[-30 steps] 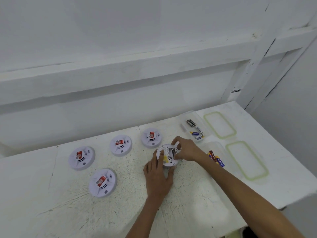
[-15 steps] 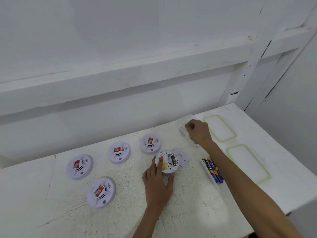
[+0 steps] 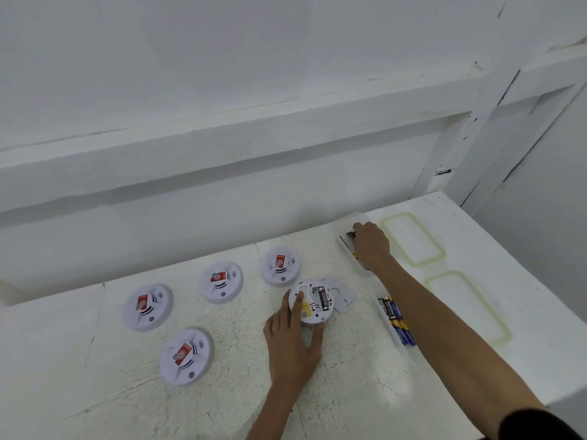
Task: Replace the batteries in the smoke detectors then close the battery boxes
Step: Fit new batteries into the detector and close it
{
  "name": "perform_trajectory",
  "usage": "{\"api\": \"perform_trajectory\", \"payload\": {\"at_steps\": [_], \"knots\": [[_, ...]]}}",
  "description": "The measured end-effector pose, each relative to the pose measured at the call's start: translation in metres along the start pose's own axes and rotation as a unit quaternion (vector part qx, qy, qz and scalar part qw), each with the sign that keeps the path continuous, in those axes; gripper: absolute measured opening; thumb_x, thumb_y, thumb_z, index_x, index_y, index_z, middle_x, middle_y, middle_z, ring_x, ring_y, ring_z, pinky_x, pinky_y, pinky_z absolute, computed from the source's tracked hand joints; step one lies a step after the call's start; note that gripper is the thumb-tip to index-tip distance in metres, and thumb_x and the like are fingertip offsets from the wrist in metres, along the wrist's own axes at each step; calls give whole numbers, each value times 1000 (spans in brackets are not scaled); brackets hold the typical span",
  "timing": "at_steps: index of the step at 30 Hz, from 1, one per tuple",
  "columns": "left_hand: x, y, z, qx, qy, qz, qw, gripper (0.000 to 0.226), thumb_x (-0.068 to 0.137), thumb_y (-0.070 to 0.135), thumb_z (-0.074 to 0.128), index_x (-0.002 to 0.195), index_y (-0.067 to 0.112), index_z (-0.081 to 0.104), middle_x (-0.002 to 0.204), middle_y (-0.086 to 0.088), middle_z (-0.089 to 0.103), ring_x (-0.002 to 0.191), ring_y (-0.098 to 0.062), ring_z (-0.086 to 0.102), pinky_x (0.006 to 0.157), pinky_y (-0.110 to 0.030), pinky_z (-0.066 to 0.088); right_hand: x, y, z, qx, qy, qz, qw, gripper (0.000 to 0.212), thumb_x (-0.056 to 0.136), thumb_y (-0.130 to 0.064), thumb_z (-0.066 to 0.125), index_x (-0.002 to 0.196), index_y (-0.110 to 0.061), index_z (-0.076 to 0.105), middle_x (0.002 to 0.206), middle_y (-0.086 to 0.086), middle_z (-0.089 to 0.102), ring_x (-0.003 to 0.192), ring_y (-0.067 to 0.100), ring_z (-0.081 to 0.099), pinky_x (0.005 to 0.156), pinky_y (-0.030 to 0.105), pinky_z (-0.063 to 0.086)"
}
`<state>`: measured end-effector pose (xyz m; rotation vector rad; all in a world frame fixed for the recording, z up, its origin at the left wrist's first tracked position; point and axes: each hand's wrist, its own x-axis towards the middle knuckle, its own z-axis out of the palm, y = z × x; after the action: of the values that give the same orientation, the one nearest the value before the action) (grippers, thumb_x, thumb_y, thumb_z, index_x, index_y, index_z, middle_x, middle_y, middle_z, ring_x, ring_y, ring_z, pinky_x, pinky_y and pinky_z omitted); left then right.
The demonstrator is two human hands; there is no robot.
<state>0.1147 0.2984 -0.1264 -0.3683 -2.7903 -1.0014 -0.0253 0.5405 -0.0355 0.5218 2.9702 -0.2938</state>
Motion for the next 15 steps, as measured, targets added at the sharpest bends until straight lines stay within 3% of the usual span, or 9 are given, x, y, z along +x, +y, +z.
{"api": "perform_trajectory", "payload": {"at_steps": [8,13,15], "knots": [[1,2,-2,-2,-2,-5,1000,73,95,67,45,157,31,32,158,-1,43,133,-18,49,115,-38,31,7,-8,1,-90,17,-37,995,19,94,-7,48,111,-5,56,104,12,61,87,28,59,63,30,40],[0,1,-2,-4,1,-6,1000,74,94,66,48,158,33,29,159,0,41,134,-17,46,116,-39,32,12,1,1,-79,22,-57,995,18,97,-16,49,112,-8,56,106,11,59,95,28,61,64,31,39],[0,1,-2,-6,0,-4,1000,74,94,65,49,158,34,28,159,0,41,135,-17,46,117,-40,32,14,6,0,-48,26,-36,998,17,95,-8,49,111,-4,54,109,13,58,94,29,59,62,29,37]]}}
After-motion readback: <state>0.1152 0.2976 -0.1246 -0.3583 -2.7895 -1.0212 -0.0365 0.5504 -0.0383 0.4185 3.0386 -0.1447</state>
